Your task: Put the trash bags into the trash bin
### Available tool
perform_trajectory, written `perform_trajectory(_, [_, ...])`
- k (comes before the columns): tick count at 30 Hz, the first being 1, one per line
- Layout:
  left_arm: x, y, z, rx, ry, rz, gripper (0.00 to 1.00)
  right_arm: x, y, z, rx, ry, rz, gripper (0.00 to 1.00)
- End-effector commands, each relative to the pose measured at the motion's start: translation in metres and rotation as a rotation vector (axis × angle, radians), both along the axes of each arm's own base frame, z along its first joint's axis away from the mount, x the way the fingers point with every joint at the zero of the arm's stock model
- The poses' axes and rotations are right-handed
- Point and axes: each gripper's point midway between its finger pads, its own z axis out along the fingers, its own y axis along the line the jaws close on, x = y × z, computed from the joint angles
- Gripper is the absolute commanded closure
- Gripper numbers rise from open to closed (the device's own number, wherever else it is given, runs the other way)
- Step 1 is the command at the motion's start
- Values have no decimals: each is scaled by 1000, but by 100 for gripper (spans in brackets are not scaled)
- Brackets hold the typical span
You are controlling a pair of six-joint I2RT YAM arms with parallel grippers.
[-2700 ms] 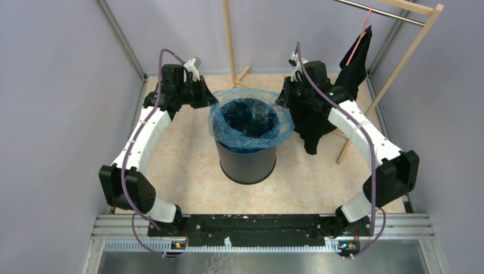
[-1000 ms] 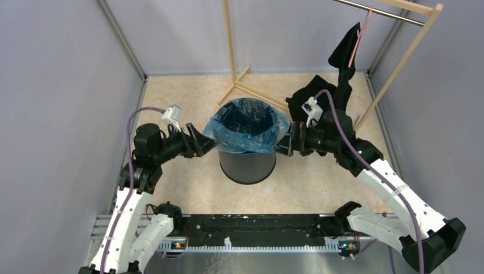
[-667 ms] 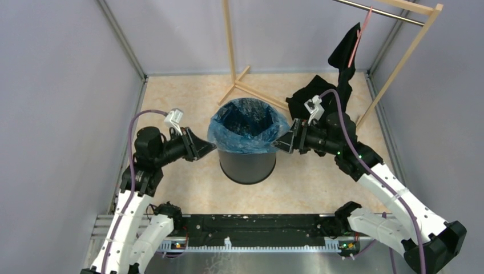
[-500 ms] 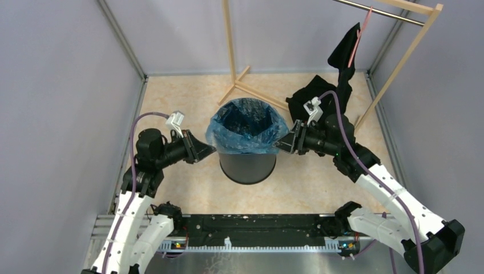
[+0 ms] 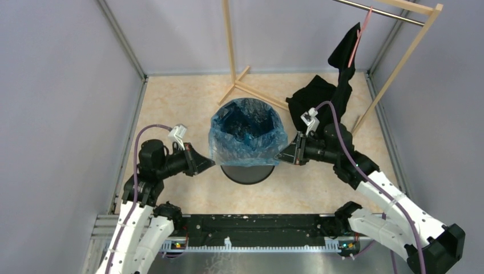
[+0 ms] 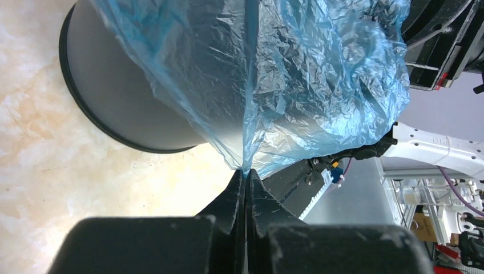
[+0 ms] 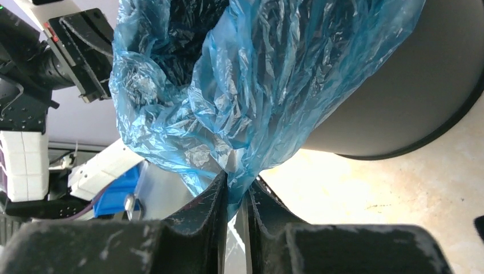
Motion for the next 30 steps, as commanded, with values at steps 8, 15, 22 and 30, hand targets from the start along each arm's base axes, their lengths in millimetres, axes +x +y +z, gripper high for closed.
perform_trajectory(8, [9, 1, -29, -11, 87, 44, 100, 4, 1, -33, -50, -8, -5, 82])
perform_trajectory(15, [18, -13, -69, -63, 237, 1, 100, 29, -4, -72, -177, -7, -76, 80])
perform_trajectory(22, [22, -9, -79, -29, 236, 21, 100, 14, -19, -57, -281, -20, -32, 48])
perform_trajectory(30, [26, -11, -81, -32, 234, 9, 99, -3, -36, 32, -343, -250, 88, 6])
